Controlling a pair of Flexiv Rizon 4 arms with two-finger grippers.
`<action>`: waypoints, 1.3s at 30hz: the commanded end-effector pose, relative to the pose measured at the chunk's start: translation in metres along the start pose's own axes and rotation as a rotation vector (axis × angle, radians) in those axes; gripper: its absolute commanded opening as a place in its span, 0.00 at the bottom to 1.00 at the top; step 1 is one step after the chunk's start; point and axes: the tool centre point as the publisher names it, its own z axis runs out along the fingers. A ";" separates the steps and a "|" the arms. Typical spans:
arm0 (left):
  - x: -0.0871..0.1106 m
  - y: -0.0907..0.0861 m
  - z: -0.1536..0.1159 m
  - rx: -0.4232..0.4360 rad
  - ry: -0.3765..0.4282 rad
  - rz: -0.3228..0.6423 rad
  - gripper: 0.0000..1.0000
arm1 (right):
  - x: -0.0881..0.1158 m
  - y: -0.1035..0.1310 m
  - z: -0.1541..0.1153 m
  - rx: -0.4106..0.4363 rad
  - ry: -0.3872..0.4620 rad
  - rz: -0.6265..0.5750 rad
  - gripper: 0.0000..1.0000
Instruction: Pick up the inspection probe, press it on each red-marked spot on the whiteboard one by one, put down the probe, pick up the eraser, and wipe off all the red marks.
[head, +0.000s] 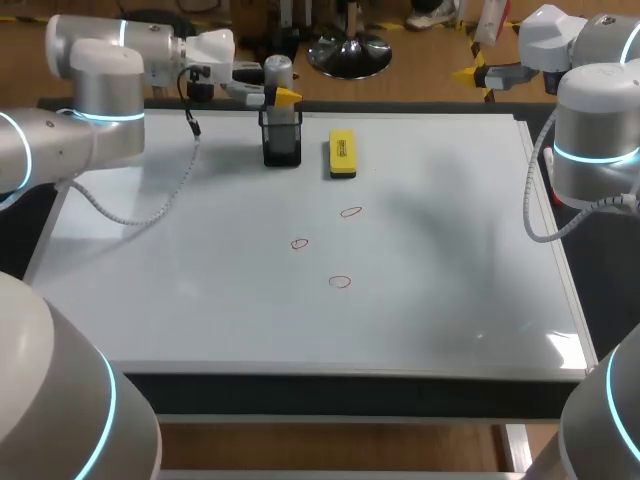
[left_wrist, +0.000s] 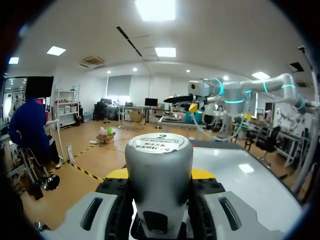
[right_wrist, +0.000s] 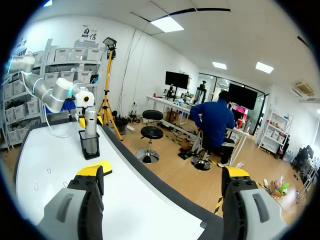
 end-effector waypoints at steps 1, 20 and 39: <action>0.002 -0.003 -0.001 0.004 0.000 0.010 0.00 | -0.001 0.000 0.000 0.001 0.001 0.000 1.00; 0.017 -0.033 -0.008 -0.008 0.039 0.031 0.00 | -0.001 0.000 0.000 0.001 0.001 0.000 1.00; 0.021 -0.077 -0.018 -0.028 0.036 0.055 0.00 | -0.001 0.000 0.000 0.001 0.001 0.000 1.00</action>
